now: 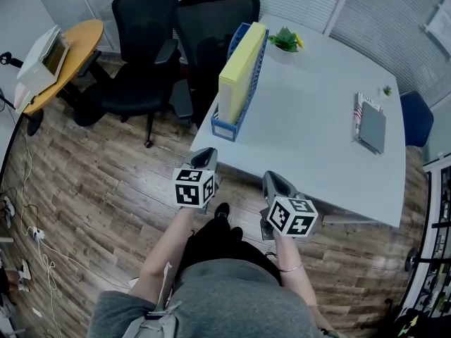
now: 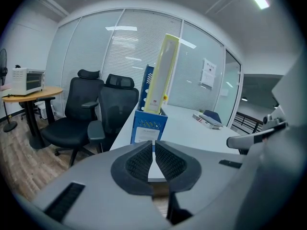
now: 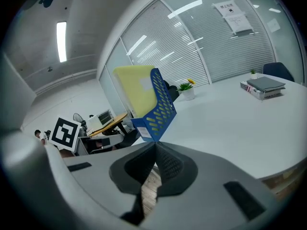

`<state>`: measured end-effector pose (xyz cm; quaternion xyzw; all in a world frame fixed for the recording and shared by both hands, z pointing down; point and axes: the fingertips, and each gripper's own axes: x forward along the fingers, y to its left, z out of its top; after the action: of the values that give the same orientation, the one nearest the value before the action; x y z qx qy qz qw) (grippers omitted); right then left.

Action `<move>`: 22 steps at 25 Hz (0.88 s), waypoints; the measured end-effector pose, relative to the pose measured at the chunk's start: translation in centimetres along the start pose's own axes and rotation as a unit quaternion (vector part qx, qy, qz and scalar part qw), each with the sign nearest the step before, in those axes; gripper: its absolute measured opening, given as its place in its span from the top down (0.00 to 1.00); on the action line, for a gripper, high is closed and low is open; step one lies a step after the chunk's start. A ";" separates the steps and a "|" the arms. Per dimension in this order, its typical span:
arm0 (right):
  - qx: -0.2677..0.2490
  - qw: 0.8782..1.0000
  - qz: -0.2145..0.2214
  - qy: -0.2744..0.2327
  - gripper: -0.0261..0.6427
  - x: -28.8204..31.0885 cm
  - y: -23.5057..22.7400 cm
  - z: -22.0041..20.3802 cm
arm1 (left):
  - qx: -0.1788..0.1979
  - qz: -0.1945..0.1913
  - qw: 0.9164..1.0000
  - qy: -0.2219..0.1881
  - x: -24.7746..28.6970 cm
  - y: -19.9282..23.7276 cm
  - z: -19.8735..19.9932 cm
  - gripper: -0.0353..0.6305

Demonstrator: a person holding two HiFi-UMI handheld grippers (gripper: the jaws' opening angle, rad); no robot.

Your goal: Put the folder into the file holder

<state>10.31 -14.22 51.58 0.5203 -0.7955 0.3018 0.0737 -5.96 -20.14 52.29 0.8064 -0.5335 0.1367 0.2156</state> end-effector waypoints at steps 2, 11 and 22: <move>-0.001 1.000 0.002 0.001 0.95 0.0 0.1 -0.1 | 0.007 -0.001 1.000 -0.002 -0.2 -0.2 -0.1 0.90; -0.025 1.000 0.005 0.007 0.96 -0.3 0.6 -0.2 | 0.002 0.000 1.000 -0.002 -1.3 -0.4 -0.6 0.90; -0.029 0.999 0.005 0.015 0.96 -0.1 0.7 -0.6 | -0.009 0.013 1.000 0.005 -1.8 0.6 -1.7 0.90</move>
<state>9.61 -13.60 51.70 0.5095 -0.8052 0.2868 0.0991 -7.20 -18.03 53.05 0.7968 -0.5438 0.1385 0.2243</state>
